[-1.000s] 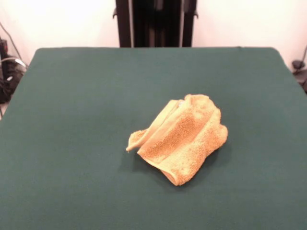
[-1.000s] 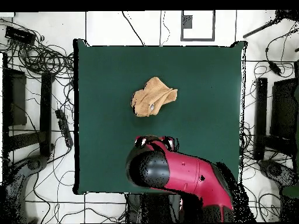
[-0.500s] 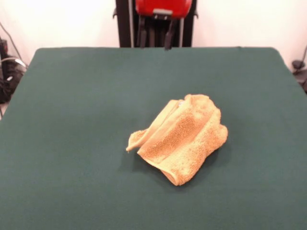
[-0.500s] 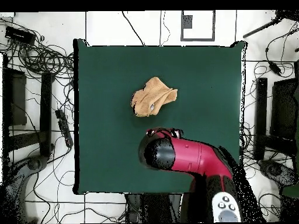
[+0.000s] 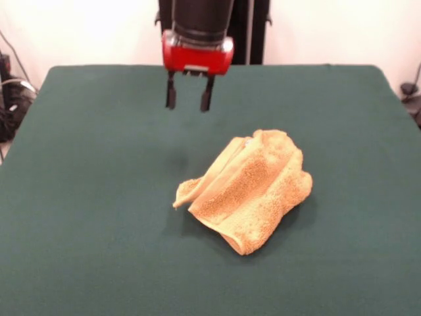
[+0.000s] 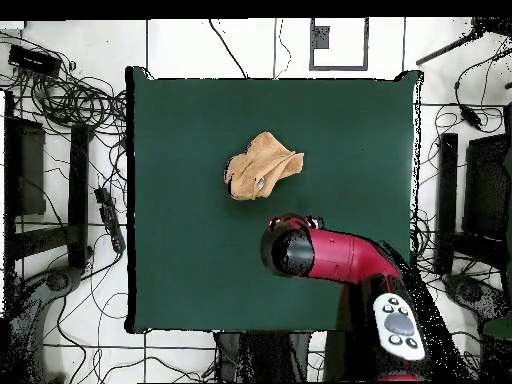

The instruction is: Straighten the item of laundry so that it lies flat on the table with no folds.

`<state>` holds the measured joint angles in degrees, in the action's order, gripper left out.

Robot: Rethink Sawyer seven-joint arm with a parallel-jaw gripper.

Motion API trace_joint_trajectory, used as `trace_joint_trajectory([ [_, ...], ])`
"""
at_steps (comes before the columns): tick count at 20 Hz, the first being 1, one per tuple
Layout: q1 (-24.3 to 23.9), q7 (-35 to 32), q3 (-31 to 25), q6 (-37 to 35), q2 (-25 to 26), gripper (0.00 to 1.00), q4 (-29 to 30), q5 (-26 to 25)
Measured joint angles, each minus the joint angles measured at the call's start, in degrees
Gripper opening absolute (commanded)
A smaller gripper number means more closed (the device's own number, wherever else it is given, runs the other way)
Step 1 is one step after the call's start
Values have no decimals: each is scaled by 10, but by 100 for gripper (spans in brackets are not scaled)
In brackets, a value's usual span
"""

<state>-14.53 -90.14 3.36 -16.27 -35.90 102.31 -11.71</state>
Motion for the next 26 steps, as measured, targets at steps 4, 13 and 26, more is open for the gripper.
trace_joint_trajectory([
  [4,-12,0,0,30,30,100,-3,-5],
  [13,-56,0,-31,4,48,100,-3,7],
  [26,-156,0,-137,-174,66,100,-49,62],
])
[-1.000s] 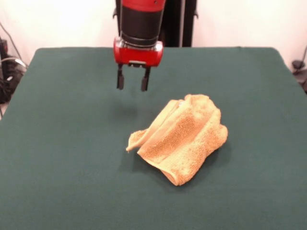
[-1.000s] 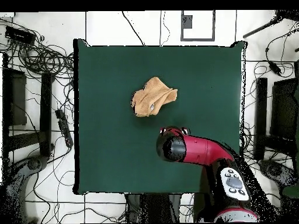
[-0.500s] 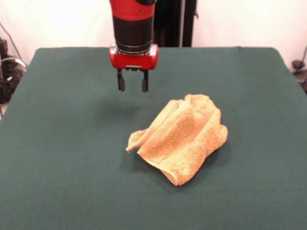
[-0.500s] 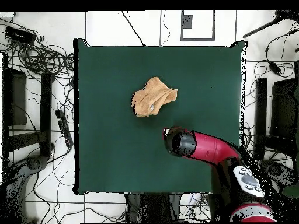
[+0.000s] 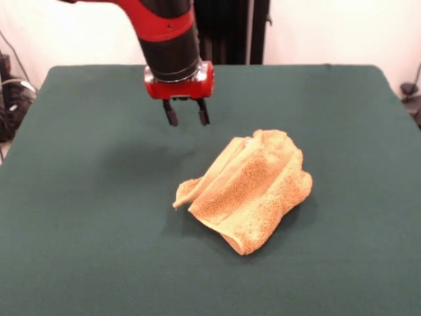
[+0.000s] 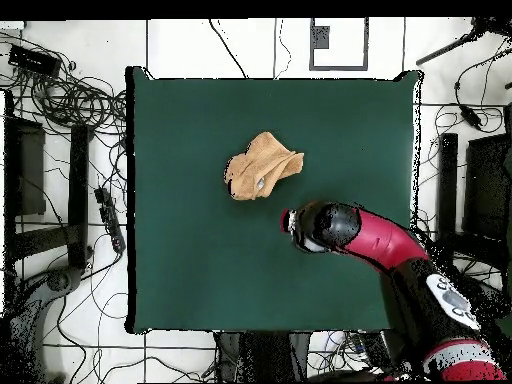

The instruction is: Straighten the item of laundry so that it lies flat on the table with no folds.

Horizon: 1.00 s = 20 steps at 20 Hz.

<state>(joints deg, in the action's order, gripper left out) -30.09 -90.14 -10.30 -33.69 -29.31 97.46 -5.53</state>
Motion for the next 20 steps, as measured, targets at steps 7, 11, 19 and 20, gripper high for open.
trace_joint_trajectory([
  [7,-42,0,-49,-3,26,100,-29,11],
  [11,-58,0,-68,-3,49,100,-55,10],
  [19,-93,0,-107,-3,83,100,-91,10],
  [20,-105,0,-119,-3,91,100,-96,10],
])
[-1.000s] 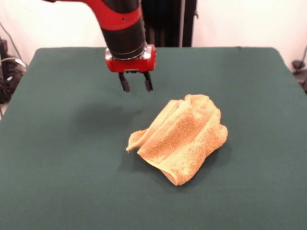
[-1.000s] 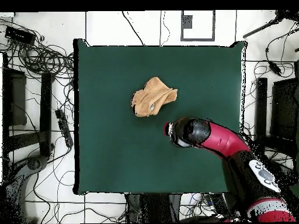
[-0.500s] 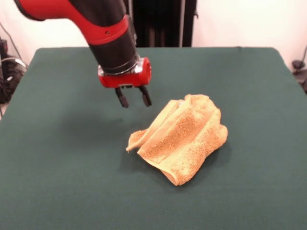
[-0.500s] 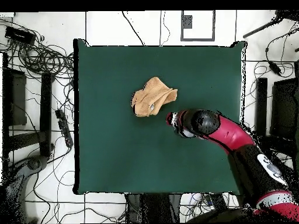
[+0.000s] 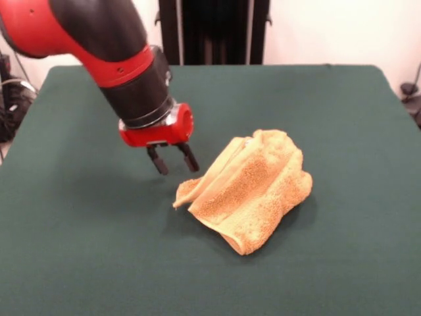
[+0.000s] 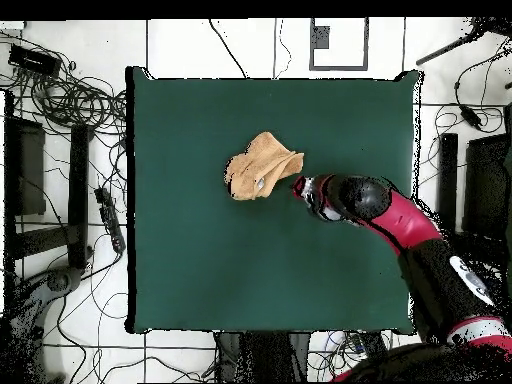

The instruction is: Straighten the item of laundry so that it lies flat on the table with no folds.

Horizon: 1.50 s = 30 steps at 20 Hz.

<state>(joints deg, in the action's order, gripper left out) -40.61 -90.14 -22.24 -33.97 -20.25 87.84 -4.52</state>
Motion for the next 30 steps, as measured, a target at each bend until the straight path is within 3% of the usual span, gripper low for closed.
trace_joint_trajectory([
  [6,-71,0,-66,0,38,100,-5,3],
  [13,-114,0,-106,0,71,100,-5,3],
  [30,-86,0,-110,25,74,100,-5,-5],
])
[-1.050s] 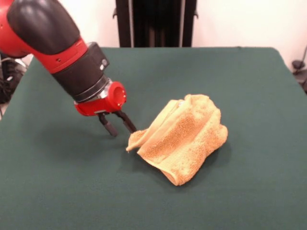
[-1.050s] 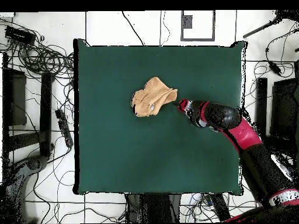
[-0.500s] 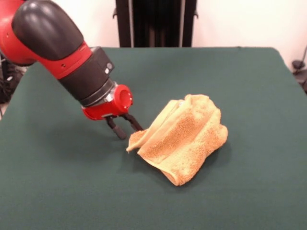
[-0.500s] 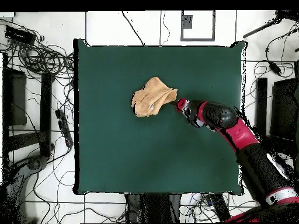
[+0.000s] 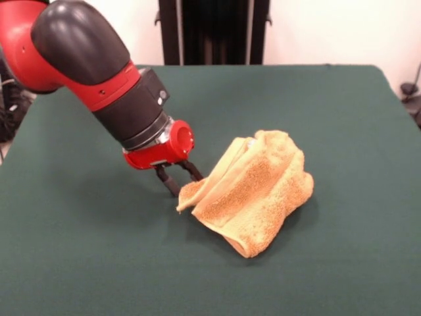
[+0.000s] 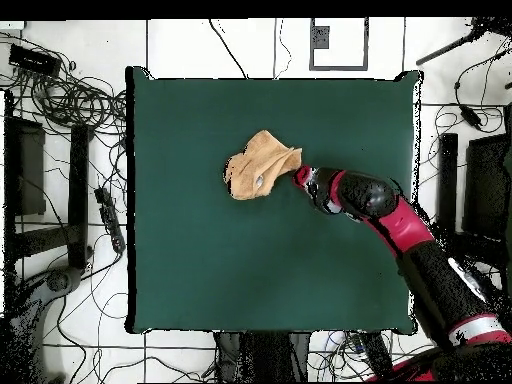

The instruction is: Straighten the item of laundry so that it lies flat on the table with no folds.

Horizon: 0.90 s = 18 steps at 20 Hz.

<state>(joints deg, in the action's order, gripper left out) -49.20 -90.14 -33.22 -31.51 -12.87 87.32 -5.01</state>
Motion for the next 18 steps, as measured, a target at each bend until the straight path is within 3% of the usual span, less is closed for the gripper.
trace_joint_trajectory([
  [18,19,0,11,18,-8,100,0,0],
])
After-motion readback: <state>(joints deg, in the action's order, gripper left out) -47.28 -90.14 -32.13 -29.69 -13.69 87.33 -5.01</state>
